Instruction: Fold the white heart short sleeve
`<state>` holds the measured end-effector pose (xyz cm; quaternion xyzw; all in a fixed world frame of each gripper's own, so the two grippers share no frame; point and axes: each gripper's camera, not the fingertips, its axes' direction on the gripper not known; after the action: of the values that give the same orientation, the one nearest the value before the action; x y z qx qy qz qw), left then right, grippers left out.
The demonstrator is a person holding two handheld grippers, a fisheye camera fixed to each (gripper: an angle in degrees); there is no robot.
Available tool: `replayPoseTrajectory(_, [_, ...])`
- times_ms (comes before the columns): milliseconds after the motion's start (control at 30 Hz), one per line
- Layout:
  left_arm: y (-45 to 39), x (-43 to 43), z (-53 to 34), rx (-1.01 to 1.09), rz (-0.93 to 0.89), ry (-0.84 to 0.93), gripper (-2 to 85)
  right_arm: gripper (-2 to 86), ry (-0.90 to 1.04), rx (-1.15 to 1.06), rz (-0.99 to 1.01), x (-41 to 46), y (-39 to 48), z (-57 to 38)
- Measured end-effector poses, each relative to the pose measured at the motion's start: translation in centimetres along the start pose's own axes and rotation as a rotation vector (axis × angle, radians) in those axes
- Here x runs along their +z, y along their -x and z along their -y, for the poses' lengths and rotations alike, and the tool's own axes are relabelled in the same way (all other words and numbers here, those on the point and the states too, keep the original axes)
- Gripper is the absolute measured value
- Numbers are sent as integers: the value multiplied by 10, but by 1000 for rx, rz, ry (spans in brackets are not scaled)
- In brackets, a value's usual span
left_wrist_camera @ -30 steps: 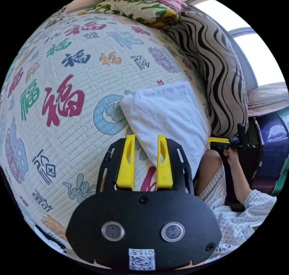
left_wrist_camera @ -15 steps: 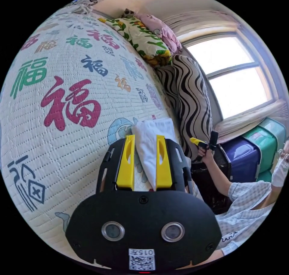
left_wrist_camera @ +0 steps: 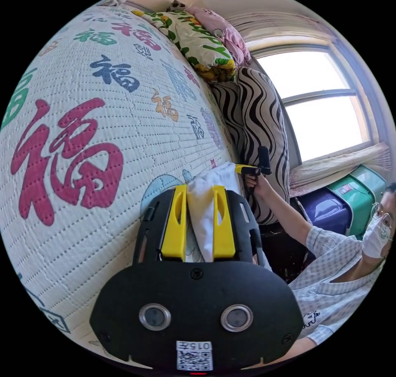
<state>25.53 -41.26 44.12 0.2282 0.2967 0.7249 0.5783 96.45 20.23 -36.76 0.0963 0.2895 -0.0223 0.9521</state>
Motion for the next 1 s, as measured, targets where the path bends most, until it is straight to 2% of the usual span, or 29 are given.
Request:
replayPoseTrajectory(100, [-2,5,5,-3,-25,41,33,46,5,0,199,3,-13,8])
replayPoseTrajectory(233, [-23,-9,16,72,9,12,13,22,-14,-64,68,-7,0,26])
replayPoseTrajectory(367, [-40,-28,35,120,25,-93,10,16,-125,-96,48,-29,6,43])
replayPoseTrajectory(533, [-75,-18,43,286,195,-24,19,24,-123,-189,-75,-34,28,61])
replayPoseTrajectory(700, [-65,-21,18,184,329,-58,46,52,-99,-135,-223,-37,36,43])
replayPoseTrajectory(767, [-68,-30,-1,158,311,-113,55,60,-87,-160,-236,-37,47,24])
replayPoseTrajectory(867, [-102,-18,-33,223,190,-24,65,84,-8,-161,-218,-27,64,-15])
replayPoseTrajectory(1000, [-179,69,-71,373,162,243,77,98,115,-58,-136,-1,58,-50])
